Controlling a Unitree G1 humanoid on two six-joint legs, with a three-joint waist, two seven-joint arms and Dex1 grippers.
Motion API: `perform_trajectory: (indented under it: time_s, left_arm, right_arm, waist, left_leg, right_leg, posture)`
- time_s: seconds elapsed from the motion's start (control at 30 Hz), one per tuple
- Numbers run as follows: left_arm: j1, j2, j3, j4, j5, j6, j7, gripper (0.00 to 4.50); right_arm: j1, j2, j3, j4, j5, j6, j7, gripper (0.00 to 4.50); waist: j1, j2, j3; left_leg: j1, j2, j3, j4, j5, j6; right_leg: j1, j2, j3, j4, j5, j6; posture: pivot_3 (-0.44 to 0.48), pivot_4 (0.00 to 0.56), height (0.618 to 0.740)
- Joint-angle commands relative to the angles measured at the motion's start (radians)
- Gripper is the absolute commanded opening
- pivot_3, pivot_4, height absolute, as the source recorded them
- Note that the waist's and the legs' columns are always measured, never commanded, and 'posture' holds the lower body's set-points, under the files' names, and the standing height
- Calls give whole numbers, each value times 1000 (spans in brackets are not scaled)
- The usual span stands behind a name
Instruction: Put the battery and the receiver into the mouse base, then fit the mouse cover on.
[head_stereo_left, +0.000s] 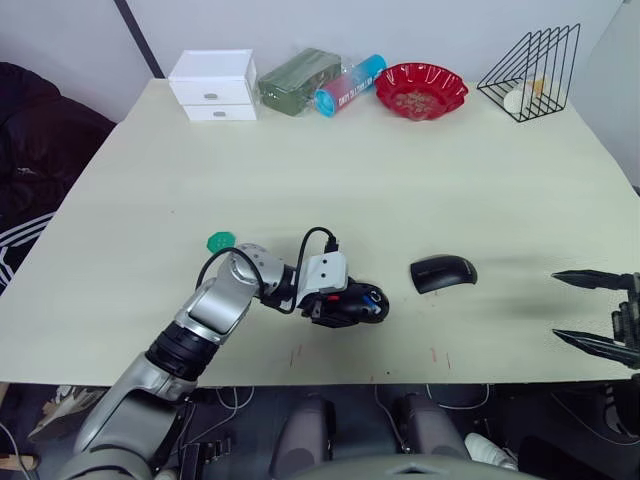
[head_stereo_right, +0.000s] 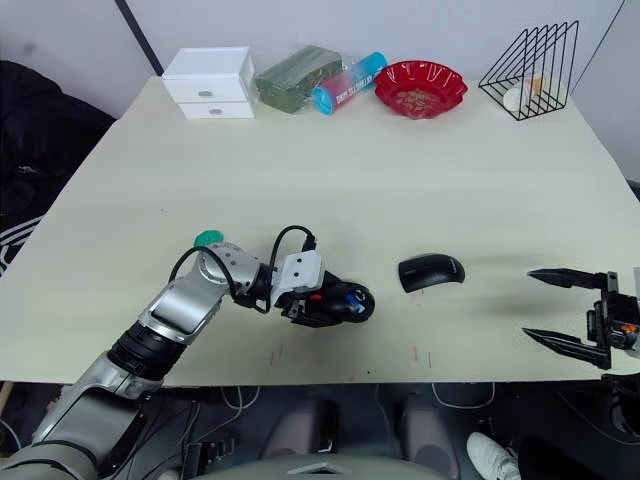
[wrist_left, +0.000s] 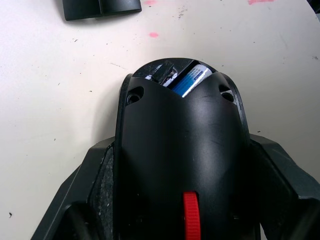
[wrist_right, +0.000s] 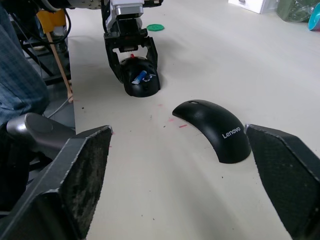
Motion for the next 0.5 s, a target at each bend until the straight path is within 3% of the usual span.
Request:
perform_trajectory:
  time_s: [0.03, 0.07, 0.1, 0.17, 0.4, 0.5]
  left_arm:
    - [2, 14, 16, -6, 2, 25, 5, 2942]
    - [3, 13, 17, -8, 0, 26, 6, 2942]
    - [4, 12, 17, -9, -2, 29, 6, 3742]
    - [3, 10, 18, -10, -9, 36, 4, 4254]
    - [-7, 4, 54, -6, -50, 39, 2, 4254]
    - [4, 22, 105, -36, -123, 43, -48, 4254]
  right_arm:
    - [9, -20, -8, -15, 31, -16, 6, 4479]
    - [11, -20, -8, -15, 32, -17, 6, 4479]
    - [13, -21, -8, -17, 33, -17, 6, 4500]
    - [15, -22, -11, -22, 38, -12, 6, 4500]
    - [18, -39, -18, -34, 59, 8, 6, 4500]
    - [16, -45, -13, -32, 60, 11, 6, 4500]
  waist:
    - [0, 0, 0]
    - [0, 0, 0]
    - [0, 0, 0]
    - [2, 0, 0]
    - [2, 0, 0]
    - [2, 0, 1]
  left_leg:
    - [0, 0, 0, 0, 0, 0]
    - [0, 0, 0, 0, 0, 0]
    - [0, 0, 0, 0, 0, 0]
    - [0, 0, 0, 0, 0, 0]
    - [0, 0, 0, 0, 0, 0]
    - [0, 0, 0, 0, 0, 0]
  right_leg:
    - [0, 0, 0, 0, 0, 0]
    - [0, 0, 0, 0, 0, 0]
    - [0, 0, 0, 0, 0, 0]
    - [0, 0, 0, 0, 0, 0]
    - [0, 0, 0, 0, 0, 0]
    - [0, 0, 0, 0, 0, 0]
  posture:
    - [0, 150, 740]
    - [0, 150, 740]
    - [0, 150, 740]
    - [0, 150, 740]
    - [0, 150, 740]
    - [0, 150, 740]
